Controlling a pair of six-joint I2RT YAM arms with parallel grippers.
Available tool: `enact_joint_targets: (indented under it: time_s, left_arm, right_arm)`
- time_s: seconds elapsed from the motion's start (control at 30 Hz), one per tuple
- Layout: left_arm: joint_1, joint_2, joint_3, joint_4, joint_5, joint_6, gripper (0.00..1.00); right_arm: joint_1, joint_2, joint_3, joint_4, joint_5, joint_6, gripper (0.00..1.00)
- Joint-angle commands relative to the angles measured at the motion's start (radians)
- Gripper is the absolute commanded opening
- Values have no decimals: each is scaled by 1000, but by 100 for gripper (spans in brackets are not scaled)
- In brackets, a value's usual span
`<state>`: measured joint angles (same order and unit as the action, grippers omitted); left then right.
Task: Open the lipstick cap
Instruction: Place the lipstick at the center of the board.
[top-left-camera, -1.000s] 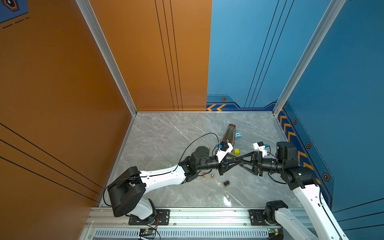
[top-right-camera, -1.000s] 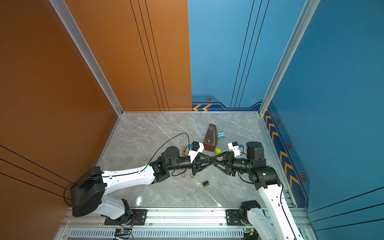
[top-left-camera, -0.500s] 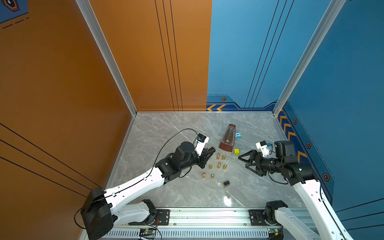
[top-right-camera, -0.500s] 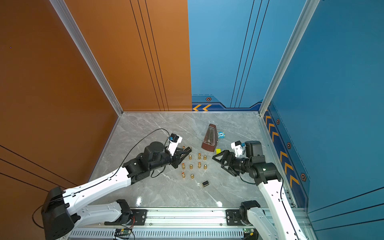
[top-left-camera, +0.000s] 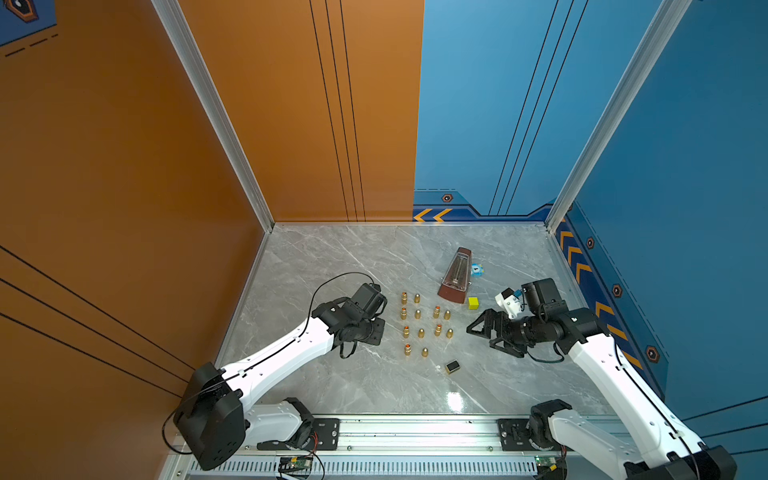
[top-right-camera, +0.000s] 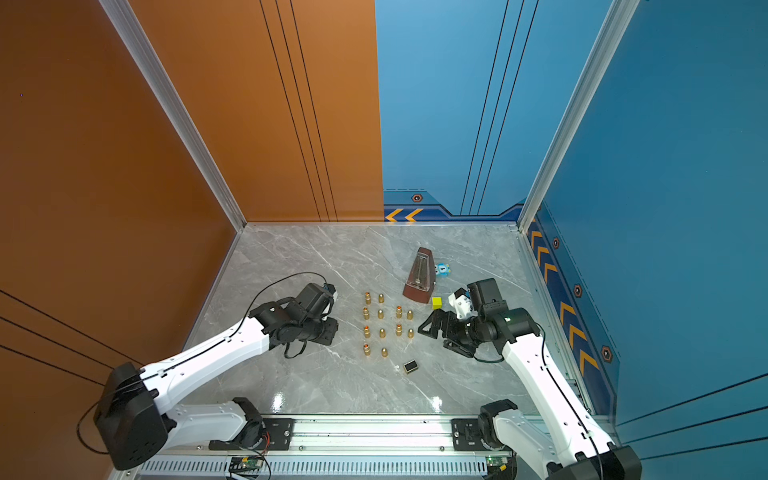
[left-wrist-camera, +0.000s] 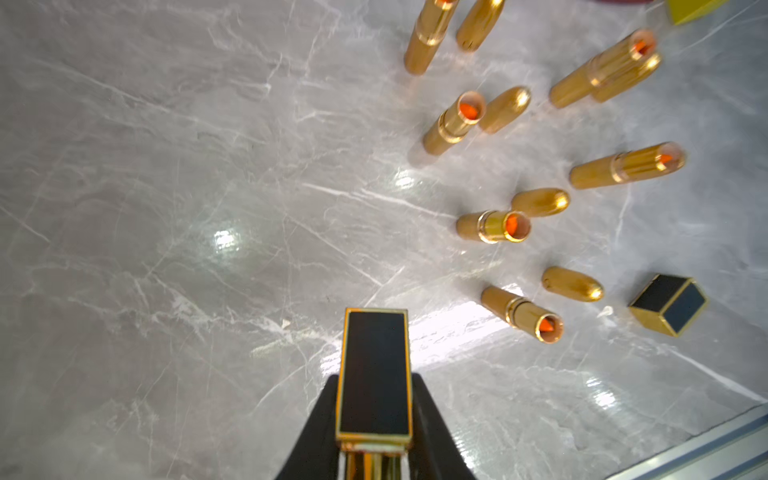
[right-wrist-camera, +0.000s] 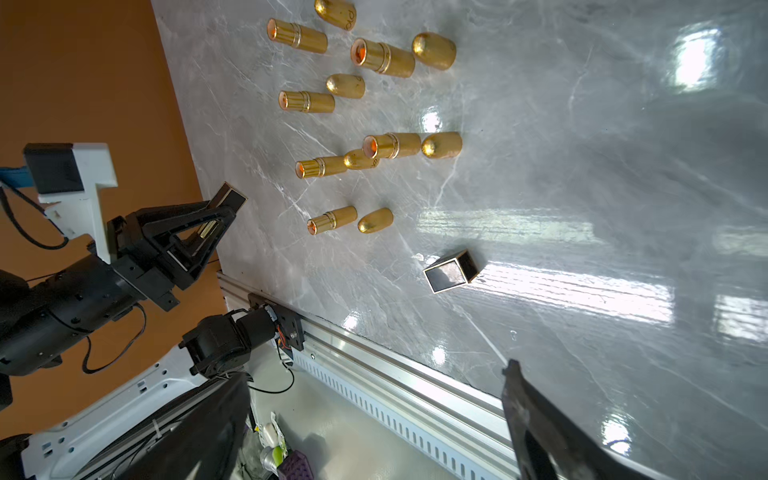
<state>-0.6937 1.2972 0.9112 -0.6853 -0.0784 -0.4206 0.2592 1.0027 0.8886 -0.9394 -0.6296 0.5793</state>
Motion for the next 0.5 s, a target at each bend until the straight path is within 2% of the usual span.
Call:
enact_joint_targets:
  time_s: [0.0,0.2,0.47]
  left_arm:
    - [0,62,38,-107,-18,-8,3]
    - [-19,205,113,-174,-34,32,7]
    - [-24,320,208,-247,-38,74,9]
  right_arm:
    - [30,18,-15,-42,49,-43,98]
    - [57,37,-22,-46,76,-56,100]
    - [83,84,-43,-52,107,-72,100]
